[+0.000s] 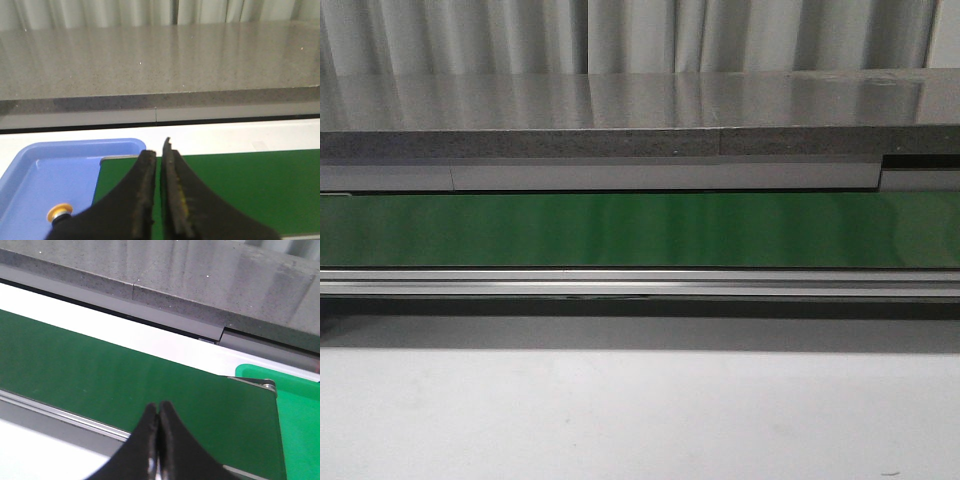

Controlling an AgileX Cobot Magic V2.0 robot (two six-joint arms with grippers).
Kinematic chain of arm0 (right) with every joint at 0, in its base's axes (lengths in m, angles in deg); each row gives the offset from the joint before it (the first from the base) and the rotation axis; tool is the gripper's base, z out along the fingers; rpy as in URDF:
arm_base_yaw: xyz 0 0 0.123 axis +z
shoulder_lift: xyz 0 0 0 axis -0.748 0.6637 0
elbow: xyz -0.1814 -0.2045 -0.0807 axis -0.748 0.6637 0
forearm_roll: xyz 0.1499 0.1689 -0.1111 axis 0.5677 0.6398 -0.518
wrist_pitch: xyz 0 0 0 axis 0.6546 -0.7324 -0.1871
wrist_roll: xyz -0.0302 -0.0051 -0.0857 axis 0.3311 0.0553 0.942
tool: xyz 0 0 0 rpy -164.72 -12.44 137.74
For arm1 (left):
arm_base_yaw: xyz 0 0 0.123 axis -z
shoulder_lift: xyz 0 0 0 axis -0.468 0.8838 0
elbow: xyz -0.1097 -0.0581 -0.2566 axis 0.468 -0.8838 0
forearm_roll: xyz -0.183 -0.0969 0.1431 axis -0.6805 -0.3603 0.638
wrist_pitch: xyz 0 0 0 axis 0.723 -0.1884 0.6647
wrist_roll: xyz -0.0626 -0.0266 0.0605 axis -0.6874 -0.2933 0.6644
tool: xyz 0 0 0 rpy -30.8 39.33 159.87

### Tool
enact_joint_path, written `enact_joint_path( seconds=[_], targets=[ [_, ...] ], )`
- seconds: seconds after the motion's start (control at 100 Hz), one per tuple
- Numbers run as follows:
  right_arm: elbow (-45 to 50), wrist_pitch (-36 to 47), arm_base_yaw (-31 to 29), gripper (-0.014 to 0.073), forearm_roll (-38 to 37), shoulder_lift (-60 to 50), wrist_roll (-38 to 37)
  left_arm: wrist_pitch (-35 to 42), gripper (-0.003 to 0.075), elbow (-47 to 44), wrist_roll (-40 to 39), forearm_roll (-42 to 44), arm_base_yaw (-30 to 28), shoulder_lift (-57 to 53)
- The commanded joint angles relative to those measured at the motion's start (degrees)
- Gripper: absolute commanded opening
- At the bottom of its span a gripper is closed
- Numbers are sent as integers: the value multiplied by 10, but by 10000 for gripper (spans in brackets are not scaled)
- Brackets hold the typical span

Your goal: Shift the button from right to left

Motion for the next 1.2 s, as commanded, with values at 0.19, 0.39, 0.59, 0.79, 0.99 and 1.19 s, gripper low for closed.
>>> enact_joint_path(
  seconds=[0.19, 0.39, 0.59, 0.79, 0.99, 1.19],
  targets=[
    [-14, 33, 2, -68, 12, 1, 5, 113, 5, -81, -25, 16, 3, -101],
    [-14, 33, 2, -68, 12, 1, 5, 112, 5, -159, -38, 18, 3, -187],
    [-14, 33, 2, -68, 12, 1, 5, 112, 5, -211, -38, 18, 3, -258],
    [-14, 33, 2, -68, 12, 1, 5, 112, 5, -244, -38, 18, 3, -309],
    [-14, 33, 2, -68, 12, 1, 5, 124, 5, -266, -38, 18, 3, -326],
    [-14, 32, 2, -68, 12, 1, 5, 154, 5, -280, -38, 18, 3, -326]
  ],
)
